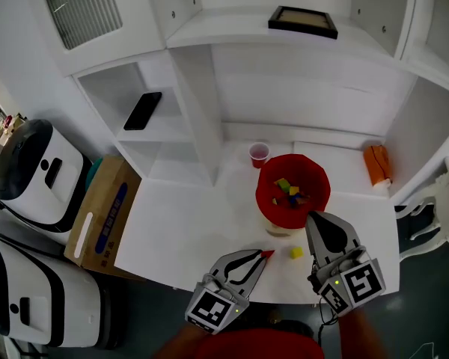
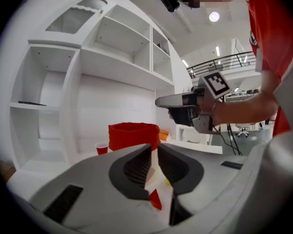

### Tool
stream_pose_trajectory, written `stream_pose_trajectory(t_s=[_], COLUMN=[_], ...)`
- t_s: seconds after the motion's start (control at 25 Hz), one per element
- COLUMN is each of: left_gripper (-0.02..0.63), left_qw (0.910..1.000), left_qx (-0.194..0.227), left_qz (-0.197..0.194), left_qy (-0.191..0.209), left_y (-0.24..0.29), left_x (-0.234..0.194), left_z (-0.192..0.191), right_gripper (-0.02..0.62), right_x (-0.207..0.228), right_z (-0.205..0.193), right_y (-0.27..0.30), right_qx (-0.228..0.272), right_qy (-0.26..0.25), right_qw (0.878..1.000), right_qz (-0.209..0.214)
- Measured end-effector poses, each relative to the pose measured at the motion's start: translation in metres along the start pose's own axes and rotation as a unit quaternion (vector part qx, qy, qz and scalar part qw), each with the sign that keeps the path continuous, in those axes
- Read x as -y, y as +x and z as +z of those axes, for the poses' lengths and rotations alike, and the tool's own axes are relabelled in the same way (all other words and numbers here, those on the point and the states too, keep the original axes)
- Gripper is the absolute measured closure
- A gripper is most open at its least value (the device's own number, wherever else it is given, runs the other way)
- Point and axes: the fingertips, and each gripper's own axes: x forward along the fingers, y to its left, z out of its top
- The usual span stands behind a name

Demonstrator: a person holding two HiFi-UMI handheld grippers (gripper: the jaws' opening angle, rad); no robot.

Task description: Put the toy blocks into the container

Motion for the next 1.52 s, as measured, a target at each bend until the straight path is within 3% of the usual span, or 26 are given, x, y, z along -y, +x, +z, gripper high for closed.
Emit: stream_pose_trajectory(t_s=[0.2,0.36,0.56,0.84,0.88,0.96,1.12,1.2,1.4,1.52], left_gripper=[0.414,0.36,0.356,0.356,0.356,0.448,0.457,0.459,0.459,0.459], left_qw=[0.9941,0.9779,0.9542,0.9306,0.9304,0.9323,0.9352,0.9439,0.9843,0.9965], left_qx=[-0.101,-0.201,-0.289,-0.354,-0.355,-0.351,-0.344,-0.321,-0.164,-0.064], left_qz=[-0.03,-0.046,-0.056,-0.073,-0.074,-0.072,-0.072,-0.071,-0.065,-0.051], left_qy=[0.025,0.037,0.052,0.056,0.053,0.048,0.041,0.033,-0.009,-0.015], left_y=[0.023,0.039,0.055,0.067,0.068,0.069,0.069,0.067,0.054,0.045], left_x=[0.005,0.009,0.007,0.005,0.005,0.006,0.006,0.009,0.024,0.024], left_z=[-0.046,-0.09,-0.13,-0.165,-0.167,-0.166,-0.164,-0.154,-0.069,-0.005], right_gripper=[0.595,0.595,0.595,0.595,0.595,0.595,0.595,0.595,0.595,0.595], right_x=[-0.013,-0.015,-0.007,0.004,0.005,0.007,0.006,0.005,0.003,-0.001], right_z=[0.002,0.002,-0.005,-0.01,-0.011,-0.014,-0.02,-0.024,-0.031,-0.035], right_y=[-0.027,-0.048,-0.071,-0.094,-0.096,-0.099,-0.102,-0.103,-0.104,-0.102], right_qx=[0.014,0.014,0.006,-0.003,-0.005,-0.008,-0.015,-0.018,-0.021,-0.022], right_qy=[-0.01,-0.016,-0.01,-0.014,-0.016,-0.017,-0.013,-0.009,0.003,0.01], right_qw=[1.0,1.0,0.999,0.998,0.997,0.997,0.997,0.997,0.998,0.998], right_qz=[-0.012,-0.023,-0.043,-0.068,-0.07,-0.074,-0.074,-0.072,-0.067,-0.062])
